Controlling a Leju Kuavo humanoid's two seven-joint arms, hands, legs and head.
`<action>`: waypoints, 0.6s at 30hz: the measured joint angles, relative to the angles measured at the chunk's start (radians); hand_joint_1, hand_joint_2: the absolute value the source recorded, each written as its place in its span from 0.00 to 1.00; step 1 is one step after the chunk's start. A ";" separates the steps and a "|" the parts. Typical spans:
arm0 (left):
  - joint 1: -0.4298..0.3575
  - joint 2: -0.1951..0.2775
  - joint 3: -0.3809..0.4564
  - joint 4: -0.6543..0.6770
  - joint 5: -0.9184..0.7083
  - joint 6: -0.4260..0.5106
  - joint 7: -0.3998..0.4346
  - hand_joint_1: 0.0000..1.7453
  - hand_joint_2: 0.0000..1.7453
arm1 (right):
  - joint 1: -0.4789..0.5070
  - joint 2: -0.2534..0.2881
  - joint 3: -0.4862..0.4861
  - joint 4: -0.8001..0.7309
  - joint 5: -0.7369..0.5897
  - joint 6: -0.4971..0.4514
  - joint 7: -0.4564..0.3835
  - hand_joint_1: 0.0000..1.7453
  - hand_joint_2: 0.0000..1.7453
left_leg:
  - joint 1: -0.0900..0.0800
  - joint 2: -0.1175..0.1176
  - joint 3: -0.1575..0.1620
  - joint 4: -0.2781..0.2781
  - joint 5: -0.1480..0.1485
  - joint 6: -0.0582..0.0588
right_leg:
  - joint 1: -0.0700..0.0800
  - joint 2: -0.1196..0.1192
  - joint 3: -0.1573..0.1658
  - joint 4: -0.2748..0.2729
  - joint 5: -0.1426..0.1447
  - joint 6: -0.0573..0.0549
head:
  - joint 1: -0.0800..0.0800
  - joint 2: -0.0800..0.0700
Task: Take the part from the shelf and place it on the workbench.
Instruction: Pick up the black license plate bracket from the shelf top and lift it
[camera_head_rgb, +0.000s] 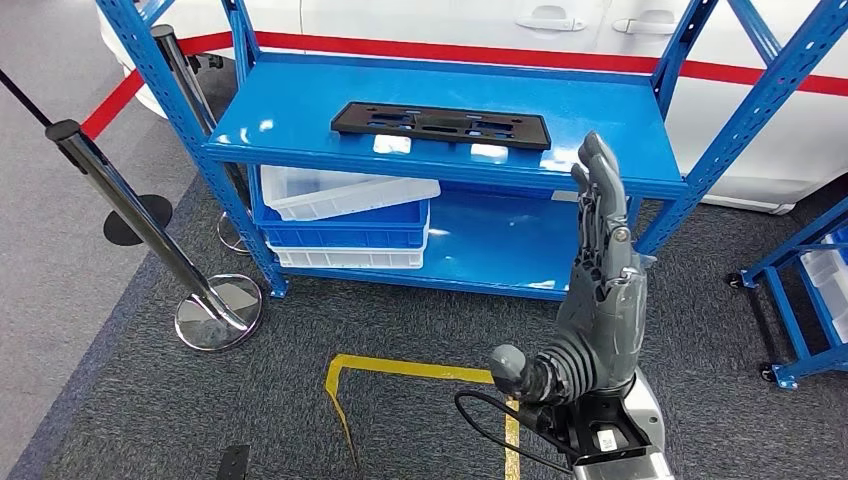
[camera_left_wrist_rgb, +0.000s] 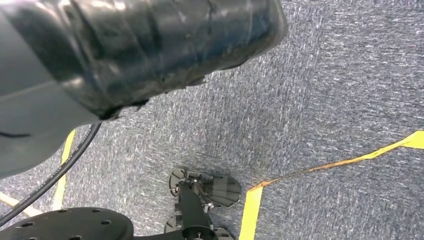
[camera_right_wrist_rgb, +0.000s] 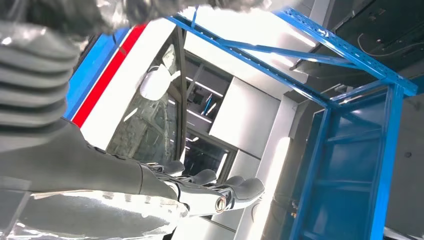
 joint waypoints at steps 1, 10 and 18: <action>-0.001 0.000 0.000 0.000 -0.001 0.001 -0.001 0.00 0.00 | 0.000 0.000 0.000 0.000 0.000 0.000 0.000 0.00 1.00 | 0.000 0.000 0.000 0.000 0.000 0.000 | 0.000 0.000 0.000 0.000 0.000 0.000 | 0.000 0.000; -0.003 0.000 -0.002 0.000 -0.007 0.012 -0.005 0.00 0.00 | 0.000 -0.002 -0.002 0.000 -0.007 -0.001 0.003 0.00 1.00 | 0.000 0.000 0.000 0.000 0.000 0.000 | 0.000 0.000 0.000 0.000 0.000 0.000 | 0.000 0.000; -0.003 0.000 -0.009 0.000 -0.009 0.014 -0.015 0.00 0.00 | 0.009 -0.005 -0.007 -0.002 0.047 -0.043 0.006 0.00 0.50 | -0.005 -0.001 -0.002 0.004 -0.001 0.001 | -0.002 0.000 0.000 -0.001 0.001 0.001 | 0.000 0.000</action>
